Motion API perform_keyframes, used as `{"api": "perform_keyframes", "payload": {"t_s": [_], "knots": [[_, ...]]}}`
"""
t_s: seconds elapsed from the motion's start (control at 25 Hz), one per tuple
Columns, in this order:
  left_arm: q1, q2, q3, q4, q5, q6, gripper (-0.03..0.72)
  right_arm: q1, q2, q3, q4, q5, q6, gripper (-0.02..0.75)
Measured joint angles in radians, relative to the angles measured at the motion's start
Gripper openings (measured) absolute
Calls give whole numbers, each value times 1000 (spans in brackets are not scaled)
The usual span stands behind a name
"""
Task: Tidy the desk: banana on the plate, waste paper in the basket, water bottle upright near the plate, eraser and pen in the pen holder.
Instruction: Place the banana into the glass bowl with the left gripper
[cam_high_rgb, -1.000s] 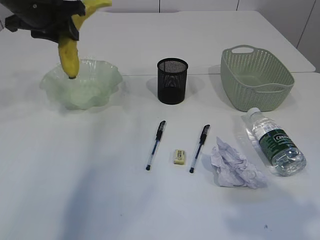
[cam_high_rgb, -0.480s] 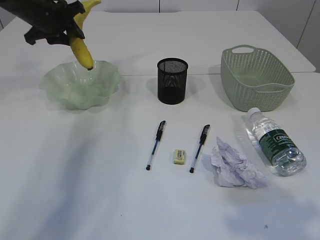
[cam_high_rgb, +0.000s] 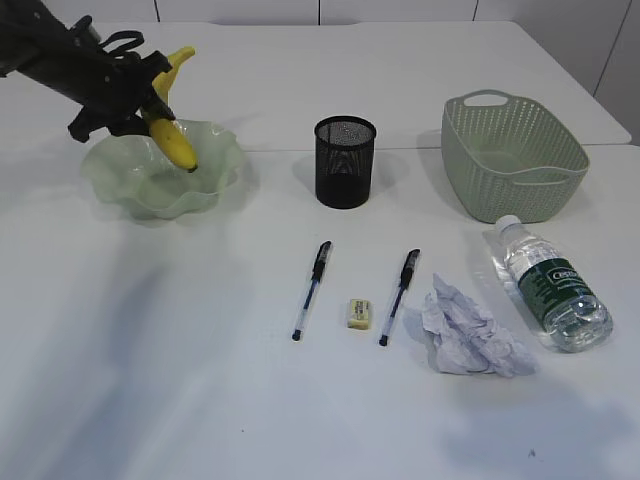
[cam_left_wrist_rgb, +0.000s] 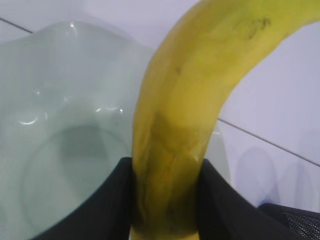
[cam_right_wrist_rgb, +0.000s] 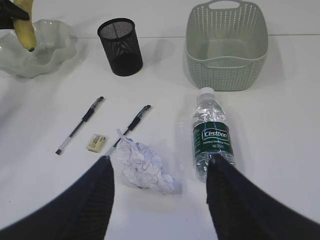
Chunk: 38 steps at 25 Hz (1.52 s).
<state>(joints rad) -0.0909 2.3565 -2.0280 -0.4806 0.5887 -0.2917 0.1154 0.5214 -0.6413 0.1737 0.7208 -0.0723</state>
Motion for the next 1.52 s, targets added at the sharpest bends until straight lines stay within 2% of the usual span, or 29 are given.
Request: {"api": "perform_keyframes", "payload": {"t_s": [0.68, 1.04, 1.52], "knots": [[18, 19, -2, -22, 42, 0, 277, 0, 0, 0, 17, 0, 0, 441], [18, 19, -4, -24, 75, 0, 409, 0, 0, 0, 17, 0, 0, 441], [18, -73, -4, -24, 126, 33, 419, 0, 0, 0, 17, -2, 0, 441]]}}
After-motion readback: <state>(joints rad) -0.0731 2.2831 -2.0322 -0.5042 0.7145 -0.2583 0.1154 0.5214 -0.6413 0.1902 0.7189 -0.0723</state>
